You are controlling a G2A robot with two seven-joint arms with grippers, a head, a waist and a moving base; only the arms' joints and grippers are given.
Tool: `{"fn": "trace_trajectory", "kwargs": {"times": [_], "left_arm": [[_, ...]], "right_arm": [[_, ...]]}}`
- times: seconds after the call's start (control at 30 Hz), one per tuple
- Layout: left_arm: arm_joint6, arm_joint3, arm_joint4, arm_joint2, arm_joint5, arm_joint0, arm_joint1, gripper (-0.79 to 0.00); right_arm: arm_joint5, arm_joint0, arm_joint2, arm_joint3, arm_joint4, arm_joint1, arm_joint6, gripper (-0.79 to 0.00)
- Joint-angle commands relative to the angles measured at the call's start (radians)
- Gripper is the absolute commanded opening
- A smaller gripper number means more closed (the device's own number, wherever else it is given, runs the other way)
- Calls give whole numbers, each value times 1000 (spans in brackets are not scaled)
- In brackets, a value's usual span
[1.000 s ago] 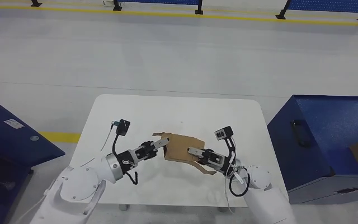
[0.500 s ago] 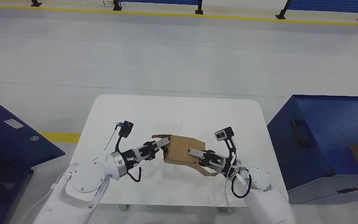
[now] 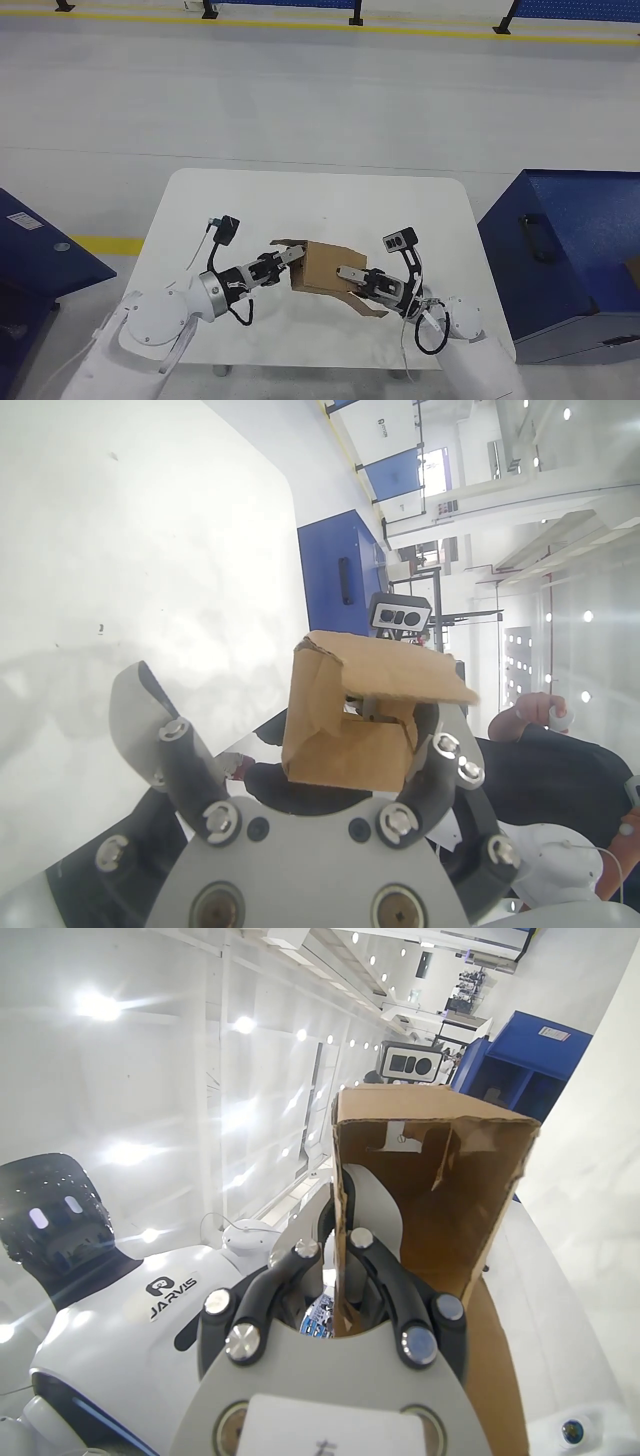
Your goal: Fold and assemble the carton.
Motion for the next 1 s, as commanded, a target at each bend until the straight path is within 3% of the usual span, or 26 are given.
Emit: {"fn": "trace_trajectory", "kwargs": {"times": [0.0,0.3,0.47,0.53,0.57,0.6,0.63,0.97], "left_arm": [[9,-3,-16,-18,-21,10,1,0],[15,-4,-40,-34,-35,20,1,0],[212,-116,109,-37,-122,103,1,0],[289,-158,165,-29,-149,146,0,-185],[322,-173,177,-22,-161,162,-2,-231],[349,-182,193,-16,-166,175,-3,-363],[373,-191,214,-9,-170,182,-5,-394],[493,-177,373,105,-129,162,-28,-416]], "right_arm": [[10,-1,7,9,38,0,1,-785],[7,-4,15,1,26,0,-32,-785],[-40,-12,18,-6,-1,0,-43,-785],[-68,-14,18,-6,-11,0,-38,-785],[-78,-15,16,-6,-15,0,-38,-785],[-87,-16,15,-9,-15,-1,-40,-785],[-100,-17,14,-10,-16,-1,-43,-785],[-155,-33,11,-36,-54,0,-50,-785]]}}
